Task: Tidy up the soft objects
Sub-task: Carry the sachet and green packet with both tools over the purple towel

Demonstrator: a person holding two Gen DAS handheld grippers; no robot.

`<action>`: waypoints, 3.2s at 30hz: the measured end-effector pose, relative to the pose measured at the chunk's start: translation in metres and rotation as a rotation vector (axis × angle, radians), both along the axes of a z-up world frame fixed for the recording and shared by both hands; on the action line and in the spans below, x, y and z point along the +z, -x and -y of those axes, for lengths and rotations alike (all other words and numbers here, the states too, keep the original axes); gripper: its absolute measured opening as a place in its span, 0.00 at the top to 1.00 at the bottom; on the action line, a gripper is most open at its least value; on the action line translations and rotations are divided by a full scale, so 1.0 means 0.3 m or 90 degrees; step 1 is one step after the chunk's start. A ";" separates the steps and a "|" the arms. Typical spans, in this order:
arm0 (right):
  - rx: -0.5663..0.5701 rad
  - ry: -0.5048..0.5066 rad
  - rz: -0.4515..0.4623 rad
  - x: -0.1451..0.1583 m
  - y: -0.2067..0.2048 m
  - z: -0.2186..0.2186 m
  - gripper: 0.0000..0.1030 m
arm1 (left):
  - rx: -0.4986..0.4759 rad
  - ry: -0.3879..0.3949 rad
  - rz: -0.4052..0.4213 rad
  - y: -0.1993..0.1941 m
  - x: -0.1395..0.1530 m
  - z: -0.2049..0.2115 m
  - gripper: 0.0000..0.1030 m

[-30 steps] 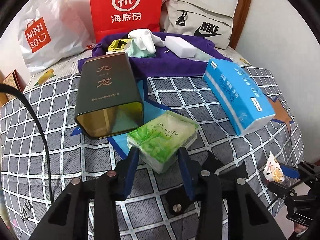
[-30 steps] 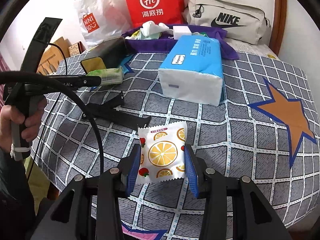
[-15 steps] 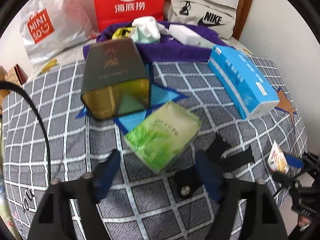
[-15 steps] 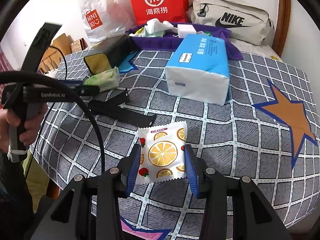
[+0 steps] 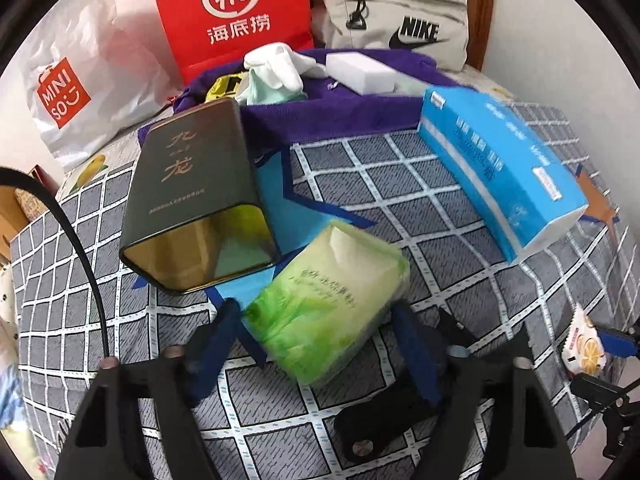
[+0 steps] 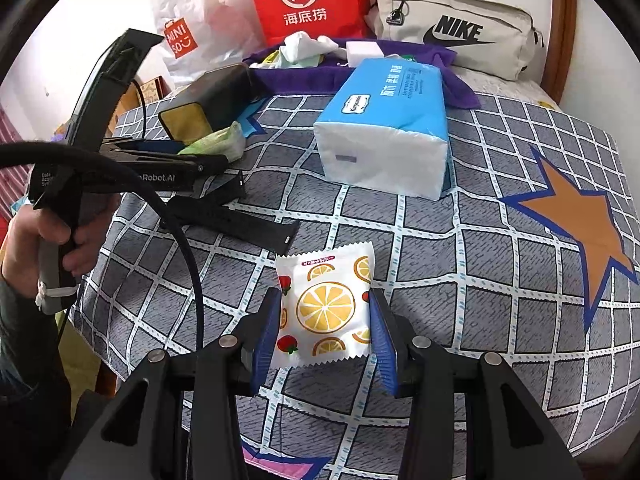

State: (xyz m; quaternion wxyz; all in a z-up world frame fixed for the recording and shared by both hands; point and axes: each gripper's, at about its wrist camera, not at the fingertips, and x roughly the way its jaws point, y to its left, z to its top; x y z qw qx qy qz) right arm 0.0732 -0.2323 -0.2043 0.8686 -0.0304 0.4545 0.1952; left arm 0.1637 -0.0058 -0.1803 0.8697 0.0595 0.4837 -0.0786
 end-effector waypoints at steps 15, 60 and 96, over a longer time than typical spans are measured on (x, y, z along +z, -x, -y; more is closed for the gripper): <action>0.007 -0.001 0.016 0.031 0.018 -0.024 0.58 | -0.005 0.068 0.040 0.085 0.115 -0.075 0.43; -0.056 -0.062 0.088 0.368 -0.458 -0.033 0.58 | 0.059 0.109 0.066 -0.267 0.351 -0.187 0.43; -0.032 0.047 0.010 0.201 -1.143 -0.073 0.58 | 0.063 0.097 0.015 -0.615 0.229 -0.197 0.43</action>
